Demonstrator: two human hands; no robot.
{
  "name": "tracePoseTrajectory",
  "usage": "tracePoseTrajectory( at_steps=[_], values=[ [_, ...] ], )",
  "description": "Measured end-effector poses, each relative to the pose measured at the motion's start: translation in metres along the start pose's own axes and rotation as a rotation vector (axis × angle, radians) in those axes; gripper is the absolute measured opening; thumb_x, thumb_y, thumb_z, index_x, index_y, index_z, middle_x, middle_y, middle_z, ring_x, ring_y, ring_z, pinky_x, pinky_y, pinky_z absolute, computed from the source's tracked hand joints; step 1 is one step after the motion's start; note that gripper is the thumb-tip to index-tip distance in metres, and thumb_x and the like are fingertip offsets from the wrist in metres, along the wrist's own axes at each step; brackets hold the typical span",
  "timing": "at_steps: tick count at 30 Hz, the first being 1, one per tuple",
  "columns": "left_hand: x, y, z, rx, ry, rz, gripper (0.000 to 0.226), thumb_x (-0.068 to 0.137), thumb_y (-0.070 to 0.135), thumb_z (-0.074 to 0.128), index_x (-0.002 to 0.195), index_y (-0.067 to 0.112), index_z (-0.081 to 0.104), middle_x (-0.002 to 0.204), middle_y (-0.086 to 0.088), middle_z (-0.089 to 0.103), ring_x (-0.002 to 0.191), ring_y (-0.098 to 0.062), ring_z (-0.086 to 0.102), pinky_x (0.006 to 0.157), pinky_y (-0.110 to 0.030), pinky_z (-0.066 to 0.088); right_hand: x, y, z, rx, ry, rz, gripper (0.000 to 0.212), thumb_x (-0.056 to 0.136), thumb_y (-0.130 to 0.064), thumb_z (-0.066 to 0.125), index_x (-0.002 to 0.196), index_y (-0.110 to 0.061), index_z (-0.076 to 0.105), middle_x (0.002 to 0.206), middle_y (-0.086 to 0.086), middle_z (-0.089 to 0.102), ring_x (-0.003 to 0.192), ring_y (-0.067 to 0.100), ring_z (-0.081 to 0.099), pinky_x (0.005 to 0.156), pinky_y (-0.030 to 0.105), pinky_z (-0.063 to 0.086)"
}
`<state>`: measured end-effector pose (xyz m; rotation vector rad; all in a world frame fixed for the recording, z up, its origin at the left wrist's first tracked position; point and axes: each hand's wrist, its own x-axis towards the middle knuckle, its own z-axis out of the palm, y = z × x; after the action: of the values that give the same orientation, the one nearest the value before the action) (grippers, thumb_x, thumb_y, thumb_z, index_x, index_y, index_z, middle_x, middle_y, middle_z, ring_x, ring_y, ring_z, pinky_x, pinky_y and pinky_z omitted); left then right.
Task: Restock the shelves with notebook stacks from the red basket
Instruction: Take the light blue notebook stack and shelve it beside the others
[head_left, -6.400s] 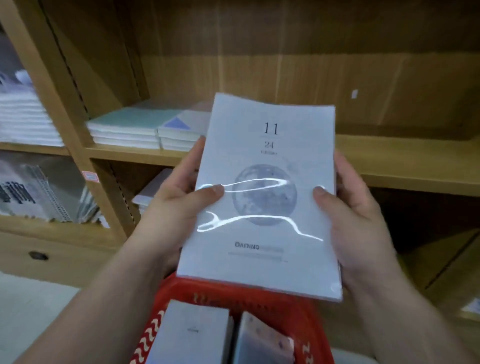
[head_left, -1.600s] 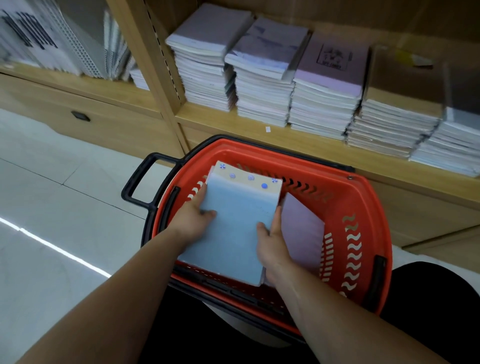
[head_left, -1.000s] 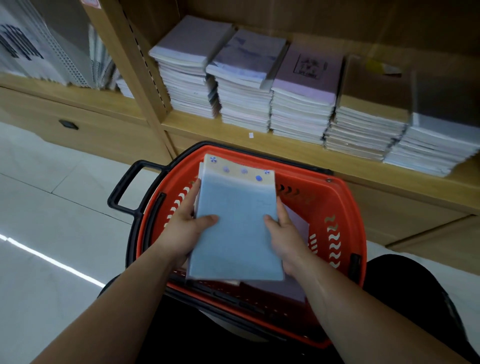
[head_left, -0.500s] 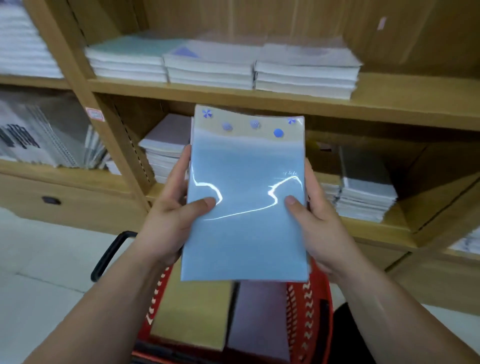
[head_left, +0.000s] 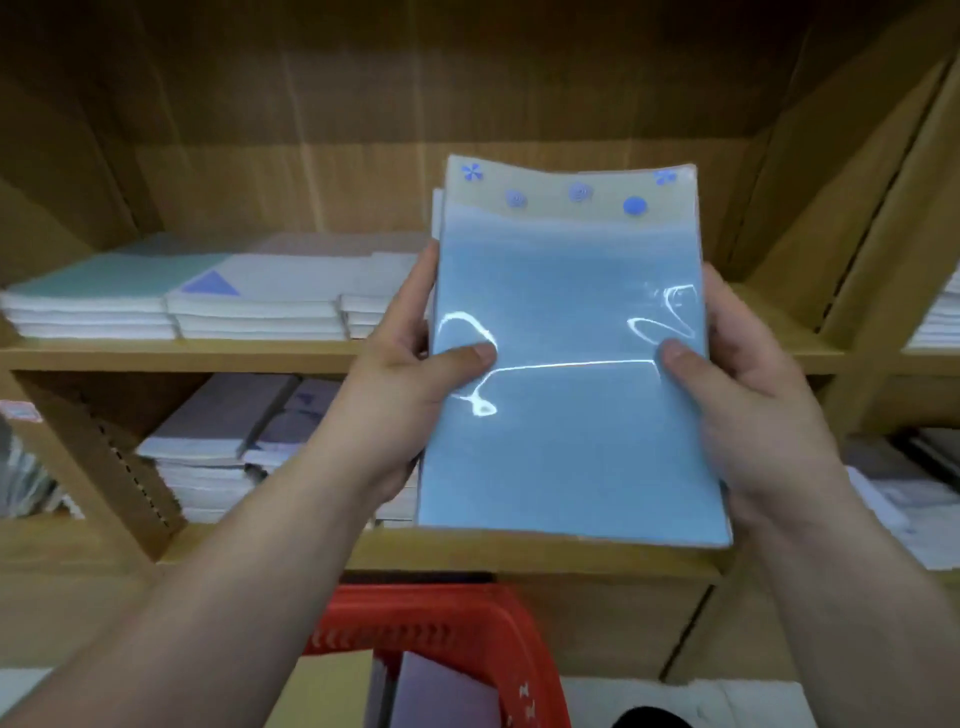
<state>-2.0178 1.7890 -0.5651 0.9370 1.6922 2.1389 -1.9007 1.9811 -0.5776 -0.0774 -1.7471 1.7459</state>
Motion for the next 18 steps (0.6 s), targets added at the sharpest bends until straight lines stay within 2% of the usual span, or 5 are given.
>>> tracePoseTrajectory(
  at_steps=[7,12,14,16,18],
  values=[
    [0.09,0.002,0.051,0.118,-0.025,-0.195,0.052,0.098,0.006,0.056,0.144,0.029,0.05,0.116,-0.004,0.075,0.099,-0.028,0.074,0.089,-0.046,0.059,0.083,-0.014,-0.057,-0.003,0.219,0.179,0.032,0.1,-0.003,0.054,0.116,-0.026,0.069,0.102,0.001,0.078,0.08,0.019,0.077,0.061,0.034,0.063],
    [0.09,-0.017,0.059,0.225,-0.022,-0.146,0.032,0.098,0.001,0.054,0.102,0.031,0.065,0.093,0.016,0.077,0.087,-0.002,0.072,0.078,-0.02,0.055,0.153,0.005,-0.07,-0.076,0.286,0.346,0.02,0.098,-0.006,0.06,0.116,-0.013,0.064,0.097,0.009,0.072,0.068,0.021,0.074,0.046,0.028,0.056],
    [0.085,-0.027,0.054,0.398,0.021,-0.069,0.031,0.094,0.009,0.065,0.116,0.032,0.065,0.107,0.019,0.073,0.097,0.008,0.067,0.089,-0.014,0.052,0.17,0.011,-0.067,-0.167,0.243,0.427,0.016,0.1,-0.007,0.059,0.116,-0.011,0.061,0.096,0.01,0.069,0.069,0.021,0.069,0.046,0.03,0.056],
    [0.082,-0.033,0.044,0.698,0.093,0.055,0.05,0.087,0.023,0.075,0.135,0.026,0.062,0.127,0.011,0.067,0.117,-0.001,0.061,0.105,-0.026,0.048,0.178,0.017,-0.06,-0.258,0.207,0.523,0.013,0.101,-0.012,0.059,0.113,-0.009,0.06,0.089,0.01,0.067,0.069,0.021,0.066,0.051,0.032,0.054],
    [0.081,-0.038,0.034,1.043,0.156,0.246,0.06,0.081,0.037,0.079,0.137,0.023,0.061,0.128,0.004,0.066,0.121,-0.015,0.057,0.106,-0.034,0.045,0.185,0.021,-0.054,-0.311,0.195,0.541,0.009,0.102,-0.015,0.059,0.106,-0.007,0.058,0.085,0.01,0.065,0.066,0.02,0.065,0.047,0.028,0.053]
  ],
)
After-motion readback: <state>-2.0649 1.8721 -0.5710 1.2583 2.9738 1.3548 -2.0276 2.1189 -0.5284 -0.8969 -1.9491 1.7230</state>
